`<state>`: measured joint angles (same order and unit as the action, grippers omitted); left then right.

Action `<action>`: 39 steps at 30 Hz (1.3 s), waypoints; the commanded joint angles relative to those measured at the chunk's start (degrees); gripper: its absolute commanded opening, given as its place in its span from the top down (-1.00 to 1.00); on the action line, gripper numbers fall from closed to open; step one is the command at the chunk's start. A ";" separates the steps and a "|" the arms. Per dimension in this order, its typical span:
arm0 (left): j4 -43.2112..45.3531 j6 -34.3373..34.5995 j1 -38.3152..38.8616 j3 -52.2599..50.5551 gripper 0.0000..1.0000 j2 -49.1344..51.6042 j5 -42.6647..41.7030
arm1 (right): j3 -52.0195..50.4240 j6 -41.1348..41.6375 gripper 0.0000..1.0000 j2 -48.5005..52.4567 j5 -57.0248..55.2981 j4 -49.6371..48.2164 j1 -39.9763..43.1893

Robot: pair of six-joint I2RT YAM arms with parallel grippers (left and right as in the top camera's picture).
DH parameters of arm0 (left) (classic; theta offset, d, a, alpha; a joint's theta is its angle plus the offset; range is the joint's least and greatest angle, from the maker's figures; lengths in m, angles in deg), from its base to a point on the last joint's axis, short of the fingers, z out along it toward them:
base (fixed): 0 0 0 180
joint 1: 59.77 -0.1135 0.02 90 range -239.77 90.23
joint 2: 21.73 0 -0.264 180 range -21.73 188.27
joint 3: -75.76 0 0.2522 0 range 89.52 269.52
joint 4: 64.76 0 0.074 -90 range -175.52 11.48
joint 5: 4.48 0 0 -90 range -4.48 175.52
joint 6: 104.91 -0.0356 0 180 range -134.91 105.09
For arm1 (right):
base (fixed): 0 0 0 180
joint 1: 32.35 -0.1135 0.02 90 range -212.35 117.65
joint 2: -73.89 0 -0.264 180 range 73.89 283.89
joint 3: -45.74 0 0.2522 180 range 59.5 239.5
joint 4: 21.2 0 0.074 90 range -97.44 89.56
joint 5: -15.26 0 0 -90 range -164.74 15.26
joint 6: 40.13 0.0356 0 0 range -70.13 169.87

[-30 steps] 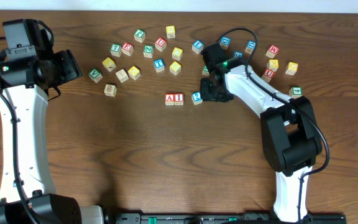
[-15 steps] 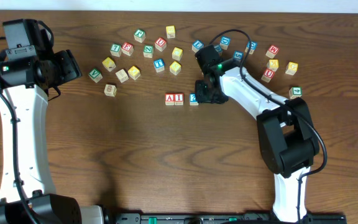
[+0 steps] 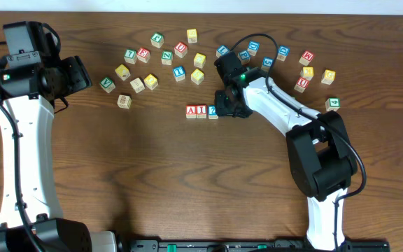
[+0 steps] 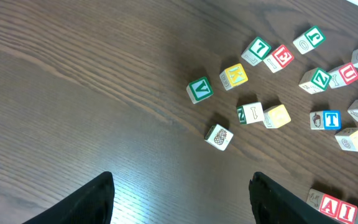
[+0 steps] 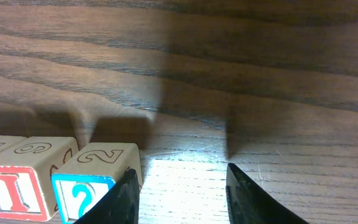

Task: Spell out AI2

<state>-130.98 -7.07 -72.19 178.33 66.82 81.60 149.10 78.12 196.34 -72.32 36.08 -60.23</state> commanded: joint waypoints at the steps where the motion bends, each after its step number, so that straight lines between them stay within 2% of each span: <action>1: 0.02 -0.28 0.00 0.50 -0.37 0.20 0.48 | 0.15 0.87 0.21 0.48 0.11 0.28 -0.35; 21: 0.00 -0.31 0.00 0.50 -0.37 0.20 0.48 | 0.11 2.58 0.23 0.48 0.72 6.38 -2.40; 39: -0.42 -0.31 0.00 0.50 -0.37 0.20 0.48 | -0.02 2.54 0.22 0.50 -0.35 4.02 -3.72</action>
<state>-131.07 -7.07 -72.19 178.33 66.82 81.60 149.10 79.65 196.34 -71.91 40.22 -63.55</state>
